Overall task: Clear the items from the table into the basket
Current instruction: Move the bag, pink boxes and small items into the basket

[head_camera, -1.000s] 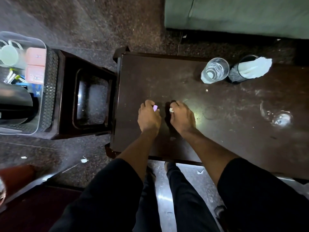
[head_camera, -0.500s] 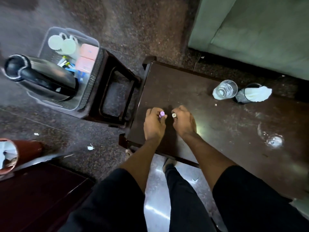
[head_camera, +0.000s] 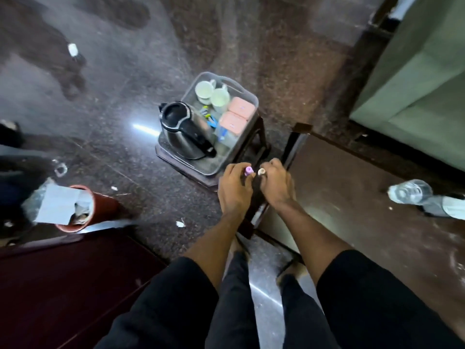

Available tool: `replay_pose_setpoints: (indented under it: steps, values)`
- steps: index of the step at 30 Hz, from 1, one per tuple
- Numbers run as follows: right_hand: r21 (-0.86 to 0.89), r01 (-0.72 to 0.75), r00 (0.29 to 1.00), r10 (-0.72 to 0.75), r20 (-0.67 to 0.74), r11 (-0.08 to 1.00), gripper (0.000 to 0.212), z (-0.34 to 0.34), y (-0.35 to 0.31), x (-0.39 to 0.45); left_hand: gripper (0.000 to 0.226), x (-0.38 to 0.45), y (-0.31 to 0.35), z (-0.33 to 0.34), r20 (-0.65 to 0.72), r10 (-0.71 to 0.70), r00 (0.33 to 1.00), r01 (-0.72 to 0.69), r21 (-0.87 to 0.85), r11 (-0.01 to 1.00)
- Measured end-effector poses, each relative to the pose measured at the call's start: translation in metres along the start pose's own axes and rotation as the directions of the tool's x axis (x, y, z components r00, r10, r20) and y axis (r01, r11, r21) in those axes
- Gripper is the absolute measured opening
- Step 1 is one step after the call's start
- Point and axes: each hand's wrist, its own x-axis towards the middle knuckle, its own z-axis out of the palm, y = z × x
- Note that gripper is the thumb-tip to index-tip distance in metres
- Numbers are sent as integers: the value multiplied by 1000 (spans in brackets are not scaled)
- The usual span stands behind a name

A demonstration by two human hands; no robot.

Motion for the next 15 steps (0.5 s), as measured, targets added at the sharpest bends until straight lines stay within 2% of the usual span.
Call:
replay_pose_setpoints:
  steps: [3, 7, 11, 15]
  values:
    - [-22, 111, 993, -111, -26, 994, 9, 11, -48, 23, 16, 29, -31, -30, -72, -58, 996, 55, -40, 998]
    - [-61, 169, 986, -169, 10, 984, 10, 30, -81, 59, 18, 59, -64, -51, -122, -167, 978, 164, -32, 986]
    - [-182, 189, 982, -187, 29, 965, 20, 52, -87, 98, 21, 79, -87, -51, -89, -219, 972, 225, 70, 972]
    - [-358, 267, 962, -270, 44, 895, 15, 81, -91, 129, 24, 95, -109, -43, -84, -234, 969, 246, 192, 950]
